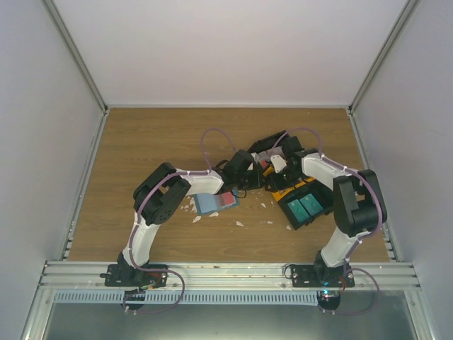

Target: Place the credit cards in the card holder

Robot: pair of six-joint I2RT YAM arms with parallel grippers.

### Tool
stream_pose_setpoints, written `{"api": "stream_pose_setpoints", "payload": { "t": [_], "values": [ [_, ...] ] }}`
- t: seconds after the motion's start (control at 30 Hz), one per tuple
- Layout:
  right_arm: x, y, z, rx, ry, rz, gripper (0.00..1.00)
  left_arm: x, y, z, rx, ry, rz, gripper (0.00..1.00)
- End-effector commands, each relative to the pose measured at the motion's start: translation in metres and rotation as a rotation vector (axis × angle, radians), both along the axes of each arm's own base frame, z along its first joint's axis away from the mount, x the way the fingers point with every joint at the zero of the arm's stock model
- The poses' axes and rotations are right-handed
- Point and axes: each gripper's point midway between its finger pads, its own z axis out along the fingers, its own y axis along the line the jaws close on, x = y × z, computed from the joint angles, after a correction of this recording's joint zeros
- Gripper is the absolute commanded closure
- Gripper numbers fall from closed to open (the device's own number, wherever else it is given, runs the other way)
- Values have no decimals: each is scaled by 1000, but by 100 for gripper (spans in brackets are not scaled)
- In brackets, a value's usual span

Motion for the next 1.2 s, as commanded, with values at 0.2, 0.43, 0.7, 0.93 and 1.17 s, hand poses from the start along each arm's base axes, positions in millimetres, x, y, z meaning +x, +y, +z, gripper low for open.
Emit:
{"api": "stream_pose_setpoints", "payload": {
  "t": [0.2,0.43,0.7,0.93,1.17],
  "values": [
    [-9,9,24,52,-31,4,55,5,-2,1,8,-39,6,77],
    [-10,8,22,45,-23,-1,66,4,-1,1,11,-39,6,77],
    [-11,7,29,46,-40,-8,69,4,-1,0,13,-38,8,77],
    [-13,4,31,37,-46,-14,73,4,-1,-1,13,-35,8,78],
    [-13,2,31,28,-52,-17,74,3,-1,-2,15,-34,7,78]
  ]
}}
